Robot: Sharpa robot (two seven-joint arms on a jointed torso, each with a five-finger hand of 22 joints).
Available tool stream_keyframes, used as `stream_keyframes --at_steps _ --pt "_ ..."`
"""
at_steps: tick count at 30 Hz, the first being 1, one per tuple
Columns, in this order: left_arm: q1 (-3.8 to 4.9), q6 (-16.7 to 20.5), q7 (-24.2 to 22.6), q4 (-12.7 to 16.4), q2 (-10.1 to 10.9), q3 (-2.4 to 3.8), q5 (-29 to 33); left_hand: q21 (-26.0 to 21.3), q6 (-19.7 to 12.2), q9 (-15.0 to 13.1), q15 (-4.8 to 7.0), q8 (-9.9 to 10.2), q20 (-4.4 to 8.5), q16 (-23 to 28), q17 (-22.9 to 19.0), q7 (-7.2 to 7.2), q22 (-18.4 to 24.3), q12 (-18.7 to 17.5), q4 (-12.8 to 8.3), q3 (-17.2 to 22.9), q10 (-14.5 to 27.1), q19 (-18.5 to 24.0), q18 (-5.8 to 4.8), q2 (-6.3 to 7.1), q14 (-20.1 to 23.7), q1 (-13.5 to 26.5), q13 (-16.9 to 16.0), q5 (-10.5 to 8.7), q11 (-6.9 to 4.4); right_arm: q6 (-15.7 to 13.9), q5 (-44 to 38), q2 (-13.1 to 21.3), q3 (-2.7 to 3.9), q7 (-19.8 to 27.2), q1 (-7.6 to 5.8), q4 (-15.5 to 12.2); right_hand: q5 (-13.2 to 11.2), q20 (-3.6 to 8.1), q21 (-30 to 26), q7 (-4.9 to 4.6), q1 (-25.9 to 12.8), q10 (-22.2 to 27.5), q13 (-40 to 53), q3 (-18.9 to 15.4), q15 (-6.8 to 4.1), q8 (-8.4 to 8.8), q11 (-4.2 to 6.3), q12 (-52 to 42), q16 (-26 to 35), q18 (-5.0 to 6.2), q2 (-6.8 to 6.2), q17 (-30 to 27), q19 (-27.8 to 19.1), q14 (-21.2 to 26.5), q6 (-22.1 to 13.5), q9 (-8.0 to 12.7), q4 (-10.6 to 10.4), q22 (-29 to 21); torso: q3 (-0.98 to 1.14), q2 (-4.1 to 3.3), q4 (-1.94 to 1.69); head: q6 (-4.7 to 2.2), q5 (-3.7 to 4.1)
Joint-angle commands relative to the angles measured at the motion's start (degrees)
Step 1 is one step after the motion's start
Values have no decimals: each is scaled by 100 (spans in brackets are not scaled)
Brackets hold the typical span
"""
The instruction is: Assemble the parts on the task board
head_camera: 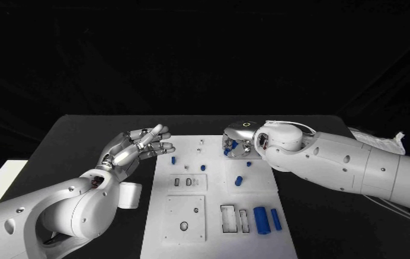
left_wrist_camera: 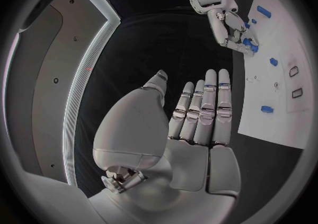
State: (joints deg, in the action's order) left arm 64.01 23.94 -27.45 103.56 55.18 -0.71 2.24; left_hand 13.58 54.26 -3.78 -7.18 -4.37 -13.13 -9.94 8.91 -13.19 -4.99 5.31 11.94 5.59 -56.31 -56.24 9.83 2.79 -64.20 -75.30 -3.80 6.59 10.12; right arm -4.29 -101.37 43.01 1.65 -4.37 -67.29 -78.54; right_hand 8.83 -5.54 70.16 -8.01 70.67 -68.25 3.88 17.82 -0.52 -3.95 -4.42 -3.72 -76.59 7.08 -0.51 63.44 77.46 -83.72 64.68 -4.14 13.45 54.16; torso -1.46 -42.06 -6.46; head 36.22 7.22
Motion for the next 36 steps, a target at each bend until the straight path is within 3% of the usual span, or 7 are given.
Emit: stream_keyframes --at_steps 1,6,12,19,29,36 --pt "9 -114 -4 13 3 5 10 -25 9 7 -15 20 -32 27 8 -37 6 -38 -12 -14 -2 18 61 -49 41 15 9 -30 39 82 -82 -8 -2 41 13 7 -54 24 110 16 49 -98 15 102 -17 -24 20 -41 -41 -83 48 19 67 -244 73 -14 -17 157 1 -13 -5 12 6" --pt "10 -118 9 11 4 5 10 -28 10 7 -15 24 -33 31 10 -37 9 -42 -17 -12 -1 18 61 -54 41 10 9 -29 40 -128 -83 -4 -1 102 15 -10 -150 79 356 76 102 -296 41 324 -66 -70 85 -80 -71 -144 114 38 192 -242 238 -47 -52 538 -3 -21 -13 15 6" --pt "11 -119 35 -9 3 5 10 -33 10 7 -17 28 -35 36 13 -38 12 -47 -25 -8 1 19 62 -61 41 3 9 -28 41 -656 -78 18 9 155 16 -118 -205 124 486 109 116 -418 55 538 -99 -81 126 -66 -103 -173 113 60 234 -243 345 -79 -112 715 -3 -33 -16 1 0" --pt "11 -130 58 -20 3 5 10 -36 9 7 -18 32 -36 40 14 -39 15 -51 -31 -6 3 19 62 -65 42 -3 9 -28 42 -1030 -64 -2 107 -47 -4 -196 -307 130 520 119 53 -444 54 620 -102 -61 132 -34 -120 -175 30 66 224 -243 364 -91 -194 747 -10 -41 -27 -28 -5" --pt "12 -141 65 -6 -9 5 10 -41 9 7 -19 36 -38 47 17 -39 18 -57 -40 -2 4 19 62 -72 43 -13 9 -28 43 -1304 -60 -302 148 -158 -58 95 -348 128 538 114 46 -424 45 694 -99 -34 125 -5 -125 -178 -17 60 215 -239 351 -92 -236 766 -20 -62 -45 -68 -60" --pt "13 -148 67 5 -14 5 10 -43 9 7 -19 39 -38 50 18 -40 20 -60 -45 0 6 20 62 -73 44 -17 9 -28 44 -1242 -12 -615 152 -95 -70 337 -364 124 547 105 41 -405 38 736 -93 -19 115 6 -128 -179 -42 58 210 -238 339 -92 -260 776 -26 -97 -56 -83 -45"
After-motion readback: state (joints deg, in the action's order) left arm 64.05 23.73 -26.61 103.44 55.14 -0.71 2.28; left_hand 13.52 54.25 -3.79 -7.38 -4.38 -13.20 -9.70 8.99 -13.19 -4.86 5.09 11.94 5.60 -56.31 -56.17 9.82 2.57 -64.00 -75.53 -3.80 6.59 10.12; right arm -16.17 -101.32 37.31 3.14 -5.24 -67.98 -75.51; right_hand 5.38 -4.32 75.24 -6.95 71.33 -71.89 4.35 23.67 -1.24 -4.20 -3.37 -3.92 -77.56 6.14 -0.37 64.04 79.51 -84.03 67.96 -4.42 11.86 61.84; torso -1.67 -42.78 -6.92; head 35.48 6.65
